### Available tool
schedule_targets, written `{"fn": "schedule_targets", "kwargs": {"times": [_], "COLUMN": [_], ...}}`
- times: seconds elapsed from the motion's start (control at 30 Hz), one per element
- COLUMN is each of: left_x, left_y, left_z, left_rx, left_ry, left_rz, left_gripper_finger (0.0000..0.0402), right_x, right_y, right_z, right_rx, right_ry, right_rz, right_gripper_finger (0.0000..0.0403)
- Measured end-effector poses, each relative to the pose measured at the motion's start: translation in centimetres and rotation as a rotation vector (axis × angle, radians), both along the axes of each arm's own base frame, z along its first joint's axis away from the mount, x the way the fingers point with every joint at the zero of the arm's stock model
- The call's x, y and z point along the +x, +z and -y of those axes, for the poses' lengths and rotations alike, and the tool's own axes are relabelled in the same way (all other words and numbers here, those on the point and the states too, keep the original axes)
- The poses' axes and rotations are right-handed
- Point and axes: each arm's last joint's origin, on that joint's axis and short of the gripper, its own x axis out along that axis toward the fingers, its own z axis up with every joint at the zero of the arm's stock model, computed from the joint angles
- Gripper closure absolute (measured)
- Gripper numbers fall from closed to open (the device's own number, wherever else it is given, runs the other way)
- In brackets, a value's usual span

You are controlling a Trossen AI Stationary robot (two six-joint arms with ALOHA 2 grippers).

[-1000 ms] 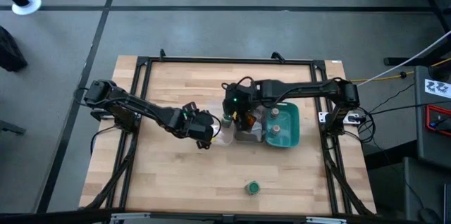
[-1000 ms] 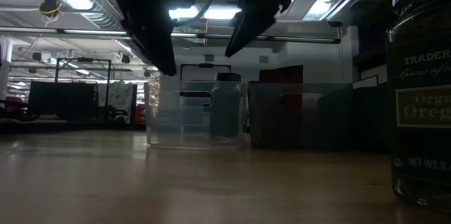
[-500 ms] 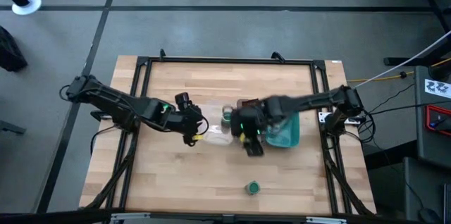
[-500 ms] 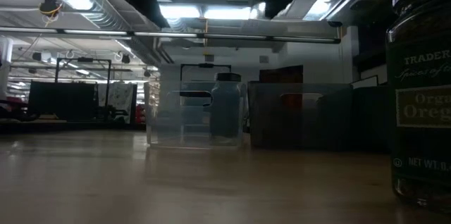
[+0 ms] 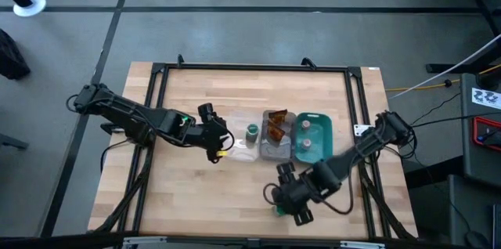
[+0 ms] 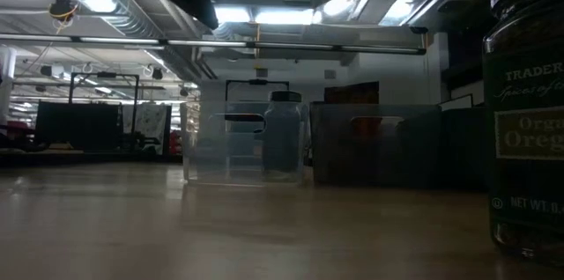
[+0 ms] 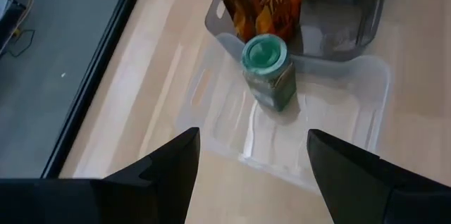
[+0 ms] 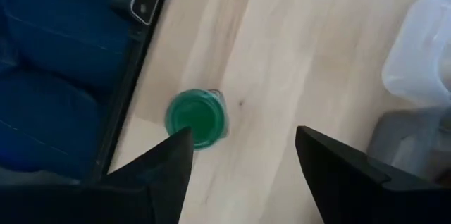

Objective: Sort spices by type
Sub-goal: Put the green seasoning bottle into the transparent bin

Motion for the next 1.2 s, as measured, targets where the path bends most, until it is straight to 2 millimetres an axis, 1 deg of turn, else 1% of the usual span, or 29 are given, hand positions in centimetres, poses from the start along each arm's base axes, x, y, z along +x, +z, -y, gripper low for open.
{"fn": "schedule_targets", "kwargs": {"times": [0.07, 0.17, 0.3, 0.37, 0.57, 0.73, 0.93, 1.2], "left_x": [0.1, 0.2, 0.2, 0.2, 0.2, 0.2, 0.1, 0.1], "left_y": [0.1, 0.1, 0.1, 0.1, 0.1, 0.1, 0.1, 0.1], "left_z": [0.0, 0.1, 0.1, 0.1, 0.1, 0.1, 0.2, 0.2], "left_rx": [-0.005, -0.018, -0.024, -0.025, -0.026, -0.026, -0.026, -0.022], "left_ry": [0.001, 0.012, 0.017, 0.018, 0.017, 0.017, 0.012, 0.007], "left_rz": [0.012, 0.029, 0.033, 0.033, 0.033, 0.032, 0.029, 0.028], "left_gripper_finger": [0.0155, 0.0155, 0.0155, 0.0155, 0.0155, 0.0155, 0.0155, 0.0155], "right_x": [-0.1, -0.2, 0.2, 0.3, 0.5, 0.9, 0.9, 0.8], "right_y": [-0.5, -1.6, -3.1, -3.3, -3.2, -4.2, -5.1, -5.5], "right_z": [-0.8, -2.1, -2.7, -2.8, -2.7, -2.8, -2.9, -2.9], "right_rx": [0.004, -0.004, -0.001, 0.009, 0.002, 0.002, 0.009, 0.031], "right_ry": [-0.014, 0.013, 0.031, 0.036, 0.029, 0.026, 0.005, -0.036], "right_rz": [-0.008, -0.035, -0.078, -0.095, -0.068, -0.092, -0.107, -0.116], "right_gripper_finger": [0.0152, 0.0152, 0.0152, 0.0152, 0.0152, 0.0152, 0.0152, 0.0152]}}
